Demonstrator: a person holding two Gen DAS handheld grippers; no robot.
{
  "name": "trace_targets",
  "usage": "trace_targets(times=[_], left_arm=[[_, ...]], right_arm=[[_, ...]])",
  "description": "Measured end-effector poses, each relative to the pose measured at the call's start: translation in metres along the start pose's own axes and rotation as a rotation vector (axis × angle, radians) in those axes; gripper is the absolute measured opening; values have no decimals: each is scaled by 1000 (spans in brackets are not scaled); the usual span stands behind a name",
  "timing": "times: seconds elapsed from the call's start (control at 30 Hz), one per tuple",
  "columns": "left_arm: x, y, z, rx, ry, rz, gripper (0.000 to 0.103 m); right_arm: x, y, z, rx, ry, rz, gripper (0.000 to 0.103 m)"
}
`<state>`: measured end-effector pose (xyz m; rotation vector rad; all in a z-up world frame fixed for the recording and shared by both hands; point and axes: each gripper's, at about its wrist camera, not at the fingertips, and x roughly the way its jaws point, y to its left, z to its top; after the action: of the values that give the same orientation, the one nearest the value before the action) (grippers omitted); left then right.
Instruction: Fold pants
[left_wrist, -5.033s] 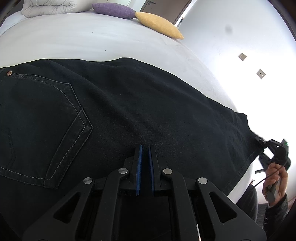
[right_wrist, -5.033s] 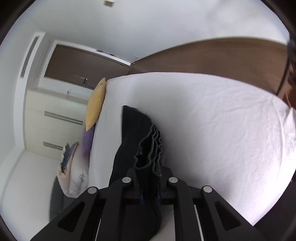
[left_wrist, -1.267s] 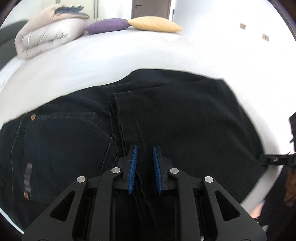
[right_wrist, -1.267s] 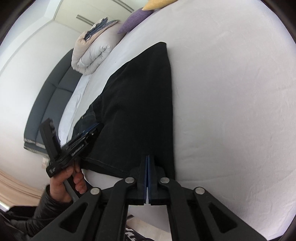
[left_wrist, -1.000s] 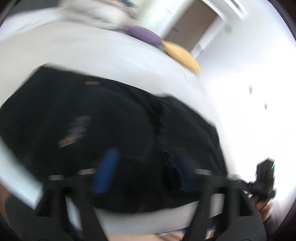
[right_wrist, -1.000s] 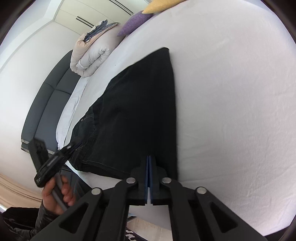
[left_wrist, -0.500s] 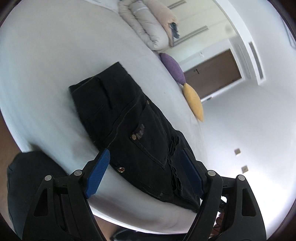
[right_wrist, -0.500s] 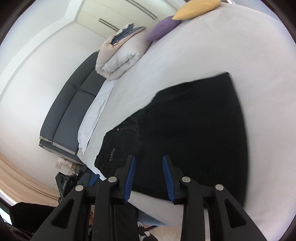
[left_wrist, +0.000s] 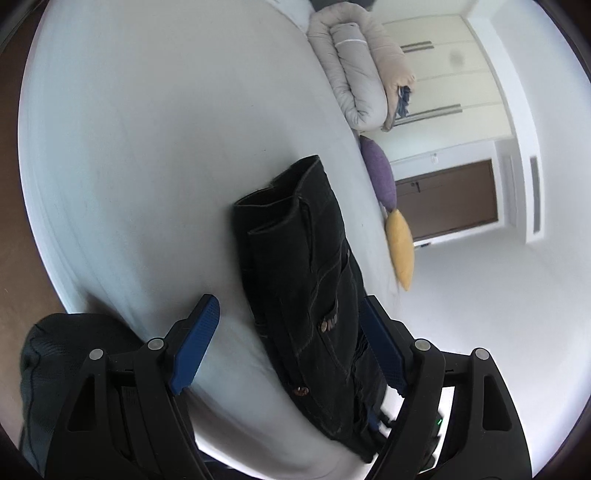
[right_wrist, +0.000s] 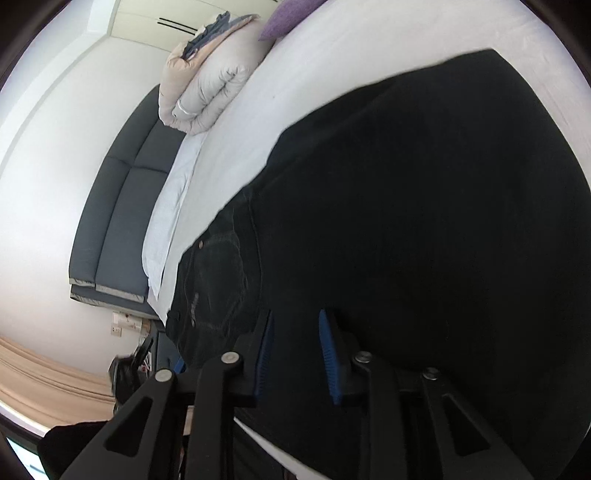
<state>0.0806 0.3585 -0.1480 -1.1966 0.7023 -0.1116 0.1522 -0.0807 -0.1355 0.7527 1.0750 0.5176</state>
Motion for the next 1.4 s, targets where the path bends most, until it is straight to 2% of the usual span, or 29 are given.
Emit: trace_targets(times=[0.17,0.37,0.5,0.53,0.57,0.6,0.63,0.7,0.8,0.9,1.03,1.07,1.1,1.13,1.4], left_arm=[[7,20,13,-69,-3,-66,77],[19,34,24,-155,-2,-150,77],[26,32,30,-169,7,-165,76],[33,26,35,-166,8,-162,73],[36,25,36,-162,14,-161,59],[40,26,37,-164,30,-164,40],[35,27,30,-171,41,-165,32],[36,27,28,-161,39,-166,28],[33,15,26,-81,21,-144,21],[29,1,24,-13,8,-131,19],[25,-28,21,97,-8,-106,18],[23,-37,19,130,-12,-101,18],[22,-45,18,164,-17,-96,18],[21,-55,15,200,-20,-89,18],[36,-140,-18,488,-15,-55,18]], right_arm=[[-11,6,-26,-46,16,-16,26],[-19,5,-33,14,2,75,28],[-17,25,-29,-13,14,108,28],[-15,31,-26,-26,18,111,28],[-13,38,-23,-40,22,113,28],[-10,46,-19,-53,27,111,28],[-5,53,-15,-65,34,109,28],[5,64,-7,-87,48,96,28],[27,80,5,-122,72,75,28],[52,90,17,-136,96,48,28],[86,88,37,-95,126,-36,28],[94,83,42,-82,138,-78,25],[103,76,45,-59,145,-114,7],[107,72,47,-49,150,-138,0],[104,56,44,-38,106,-69,0]])
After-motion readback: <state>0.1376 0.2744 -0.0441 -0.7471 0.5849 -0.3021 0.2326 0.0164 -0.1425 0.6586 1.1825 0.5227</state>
